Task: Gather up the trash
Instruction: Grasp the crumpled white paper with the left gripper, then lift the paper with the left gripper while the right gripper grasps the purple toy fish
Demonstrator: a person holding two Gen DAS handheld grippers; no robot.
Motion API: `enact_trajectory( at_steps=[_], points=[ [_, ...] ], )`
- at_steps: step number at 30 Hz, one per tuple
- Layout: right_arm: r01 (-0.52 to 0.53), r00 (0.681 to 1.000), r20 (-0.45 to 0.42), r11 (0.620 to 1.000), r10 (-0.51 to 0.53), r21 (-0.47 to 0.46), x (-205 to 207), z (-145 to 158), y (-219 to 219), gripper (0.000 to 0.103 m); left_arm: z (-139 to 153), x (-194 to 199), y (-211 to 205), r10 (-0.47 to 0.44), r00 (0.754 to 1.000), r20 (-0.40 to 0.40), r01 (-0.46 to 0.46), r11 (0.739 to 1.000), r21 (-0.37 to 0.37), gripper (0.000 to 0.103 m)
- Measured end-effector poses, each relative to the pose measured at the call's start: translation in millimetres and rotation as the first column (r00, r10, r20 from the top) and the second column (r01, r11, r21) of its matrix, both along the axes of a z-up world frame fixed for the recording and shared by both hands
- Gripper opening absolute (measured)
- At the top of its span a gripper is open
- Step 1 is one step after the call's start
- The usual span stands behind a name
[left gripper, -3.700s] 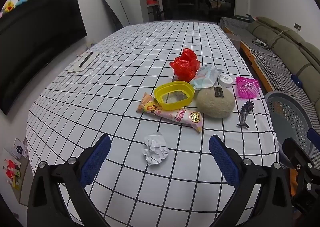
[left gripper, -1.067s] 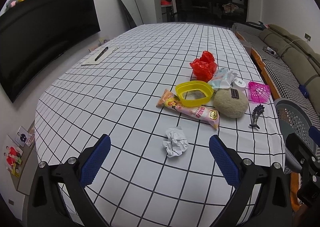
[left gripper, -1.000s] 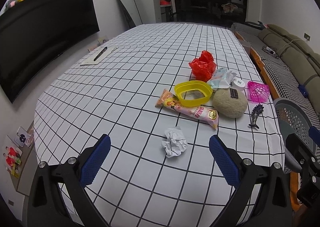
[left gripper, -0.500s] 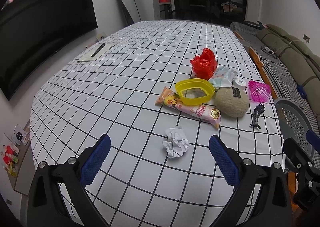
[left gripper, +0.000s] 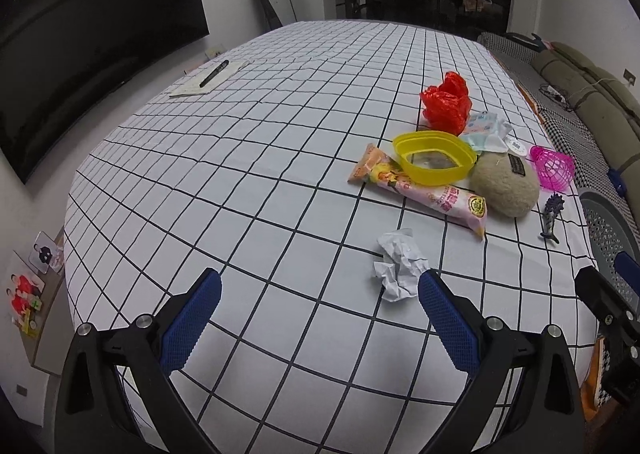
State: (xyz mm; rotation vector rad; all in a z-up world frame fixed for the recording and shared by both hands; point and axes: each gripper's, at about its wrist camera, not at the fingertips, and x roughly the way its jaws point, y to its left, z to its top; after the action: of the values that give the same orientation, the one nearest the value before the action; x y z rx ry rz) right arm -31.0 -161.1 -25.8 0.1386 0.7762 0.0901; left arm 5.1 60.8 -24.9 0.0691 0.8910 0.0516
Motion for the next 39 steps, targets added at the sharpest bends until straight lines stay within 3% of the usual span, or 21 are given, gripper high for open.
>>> enact_trajectory(
  at_steps=[6, 11, 21, 23, 30, 32, 39],
  points=[
    [0.017, 1.0, -0.019, 1.0, -0.017, 0.015, 6, -8, -10, 0.093, -15, 11, -14, -0.041, 0.998, -0.049, 0.04, 0.999, -0.013, 0.097],
    [0.037, 0.999, -0.034, 0.999, -0.036, 0.028, 9, -13, -20, 0.093, -31, 24, -31, -0.061, 0.994, -0.094, 0.063, 0.998, 0.018, 0.097],
    [0.076, 0.996, -0.043, 0.997, -0.075, 0.024, 19, -17, -32, 0.093, -38, 37, -29, -0.085, 0.992, -0.099, 0.078, 0.995, -0.066, 0.095],
    [0.082, 0.996, -0.045, 0.996, -0.081, 0.021, 21, -18, -33, 0.093, -37, 38, -29, -0.09, 0.992, -0.092, 0.084, 0.995, -0.06, 0.08],
    [0.098, 0.994, -0.05, 0.995, -0.097, 0.014, 24, -19, -37, 0.093, -32, 40, -30, -0.122, 0.99, -0.077, 0.115, 0.99, -0.087, 0.05],
    [0.104, 0.993, -0.049, 0.994, -0.104, 0.013, 25, -19, -37, 0.093, -31, 40, -31, -0.131, 0.989, -0.072, 0.124, 0.988, -0.089, 0.033],
    [0.122, 0.991, -0.06, 0.992, -0.122, 0.005, 27, -22, -41, 0.093, -24, 38, -33, -0.155, 0.987, -0.047, 0.149, 0.983, -0.108, 0.031]
  ],
)
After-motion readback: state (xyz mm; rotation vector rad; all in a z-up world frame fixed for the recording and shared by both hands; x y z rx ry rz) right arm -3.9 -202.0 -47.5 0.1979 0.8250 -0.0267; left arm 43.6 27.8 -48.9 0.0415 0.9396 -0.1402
